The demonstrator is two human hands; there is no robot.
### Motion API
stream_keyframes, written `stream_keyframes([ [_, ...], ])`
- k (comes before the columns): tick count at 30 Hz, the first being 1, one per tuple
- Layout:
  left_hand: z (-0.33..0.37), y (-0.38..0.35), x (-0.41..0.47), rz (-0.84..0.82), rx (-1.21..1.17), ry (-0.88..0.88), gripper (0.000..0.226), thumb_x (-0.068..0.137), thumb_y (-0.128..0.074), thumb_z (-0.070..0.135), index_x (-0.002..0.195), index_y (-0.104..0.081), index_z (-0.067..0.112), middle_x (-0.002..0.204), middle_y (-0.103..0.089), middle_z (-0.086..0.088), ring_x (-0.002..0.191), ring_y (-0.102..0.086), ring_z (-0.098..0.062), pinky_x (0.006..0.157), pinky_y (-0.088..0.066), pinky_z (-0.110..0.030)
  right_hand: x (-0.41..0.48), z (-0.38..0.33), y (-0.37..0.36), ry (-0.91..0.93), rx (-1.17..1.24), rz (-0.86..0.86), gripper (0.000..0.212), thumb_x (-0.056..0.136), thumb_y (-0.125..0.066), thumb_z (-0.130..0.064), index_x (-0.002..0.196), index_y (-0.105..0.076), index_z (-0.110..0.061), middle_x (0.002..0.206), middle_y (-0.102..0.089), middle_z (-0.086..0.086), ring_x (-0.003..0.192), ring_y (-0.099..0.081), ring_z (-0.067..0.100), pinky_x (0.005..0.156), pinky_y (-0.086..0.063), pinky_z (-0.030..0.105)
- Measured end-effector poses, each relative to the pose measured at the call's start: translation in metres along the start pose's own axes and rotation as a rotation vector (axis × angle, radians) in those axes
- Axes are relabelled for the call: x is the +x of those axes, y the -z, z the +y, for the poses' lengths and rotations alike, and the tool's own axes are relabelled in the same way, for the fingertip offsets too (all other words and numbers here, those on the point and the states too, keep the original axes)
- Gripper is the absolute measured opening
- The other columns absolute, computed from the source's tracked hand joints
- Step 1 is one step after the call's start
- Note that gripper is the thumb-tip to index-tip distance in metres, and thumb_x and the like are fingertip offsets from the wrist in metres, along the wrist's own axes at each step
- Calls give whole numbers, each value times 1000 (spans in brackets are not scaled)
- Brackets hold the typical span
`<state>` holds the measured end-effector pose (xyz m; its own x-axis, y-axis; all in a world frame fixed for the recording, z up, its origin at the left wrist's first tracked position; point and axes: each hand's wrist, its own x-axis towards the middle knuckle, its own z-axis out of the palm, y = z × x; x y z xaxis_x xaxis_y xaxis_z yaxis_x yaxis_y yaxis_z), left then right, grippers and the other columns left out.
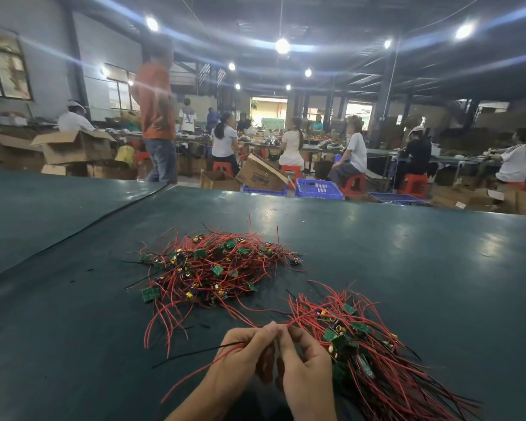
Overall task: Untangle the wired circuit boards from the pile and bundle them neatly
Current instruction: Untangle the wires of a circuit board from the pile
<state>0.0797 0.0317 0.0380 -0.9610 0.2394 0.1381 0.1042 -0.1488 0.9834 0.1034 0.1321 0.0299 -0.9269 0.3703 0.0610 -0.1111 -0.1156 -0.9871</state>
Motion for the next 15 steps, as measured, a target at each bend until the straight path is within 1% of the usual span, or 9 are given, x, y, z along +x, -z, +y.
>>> stream_keyframes([
  [2, 1, 0, 1, 9, 30, -32, 59, 77, -60, 45, 68, -65, -13, 58, -59, -28, 57, -57, -27, 62, -45, -35, 4, -1, -1, -70, 65, 55, 23, 90, -66, -13, 69, -76, -16, 65, -72, -1, 64, -66, 15, 65, -51, 27],
  [3, 1, 0, 1, 3, 46, -45, 56, 82, -61, 44, 57, -62, -7, 51, -56, -22, 50, -55, -24, 58, -44, -33, 6, -4, 1, -106, 115, 94, 25, 89, -66, -13, 67, -77, -18, 60, -69, -3, 60, -62, 13, 62, -49, 28],
  [5, 1, 1, 1, -12, 69, -65, 54, 87, -61, 42, 48, -57, 5, 45, -52, -13, 41, -49, -20, 50, -41, -28, 12, -10, 6, -178, 239, 172, 26, 87, -68, -13, 64, -78, -20, 50, -60, -7, 43, -47, 6, 46, -40, 21],
  [7, 3, 4, 2, -27, 84, -76, 50, 85, -54, 40, 46, -56, 8, 43, -52, -10, 39, -48, -18, 48, -40, -25, 19, -15, 16, -228, 338, 238, 18, 86, -68, -13, 70, -77, -13, 45, -55, -10, 33, -38, 1, 34, -33, 17],
  [9, 5, 4, 1, -64, 103, -88, 51, 85, -51, 40, 45, -56, 9, 42, -53, -8, 39, -48, -16, 49, -41, -24, 25, -19, 25, -223, 452, 271, 10, 88, -65, -11, 83, -73, -8, 42, -49, -8, 29, -31, 1, 30, -27, 14],
  [10, 6, 5, 1, -80, 108, -92, 52, 86, -50, 40, 44, -56, 9, 42, -53, -8, 39, -48, -16, 49, -41, -24, 27, -20, 27, -202, 500, 275, 10, 90, -63, -9, 86, -72, -6, 43, -48, -7, 29, -29, 2, 30, -25, 13],
  [12, 6, 5, 0, -96, 90, -91, 54, 89, -52, 39, 45, -56, 9, 43, -53, -9, 39, -49, -17, 49, -42, -24, 27, -21, 29, -161, 527, 272, 11, 91, -62, -9, 85, -71, -8, 49, -54, -7, 31, -30, 2, 30, -24, 14],
  [14, 6, 7, 0, -75, 38, -75, 55, 92, -56, 37, 46, -56, 7, 44, -51, -11, 40, -49, -18, 48, -43, -24, 23, -20, 26, -129, 475, 243, 14, 89, -64, -16, 80, -74, -11, 55, -57, -7, 33, -32, 2, 30, -26, 15],
  [15, 6, 8, 1, -56, 23, -72, 52, 89, -55, 36, 47, -55, 6, 45, -51, -12, 40, -49, -19, 48, -43, -24, 20, -19, 23, -108, 417, 214, 15, 87, -66, -21, 78, -76, -15, 55, -59, -8, 33, -34, 2, 31, -27, 16],
])
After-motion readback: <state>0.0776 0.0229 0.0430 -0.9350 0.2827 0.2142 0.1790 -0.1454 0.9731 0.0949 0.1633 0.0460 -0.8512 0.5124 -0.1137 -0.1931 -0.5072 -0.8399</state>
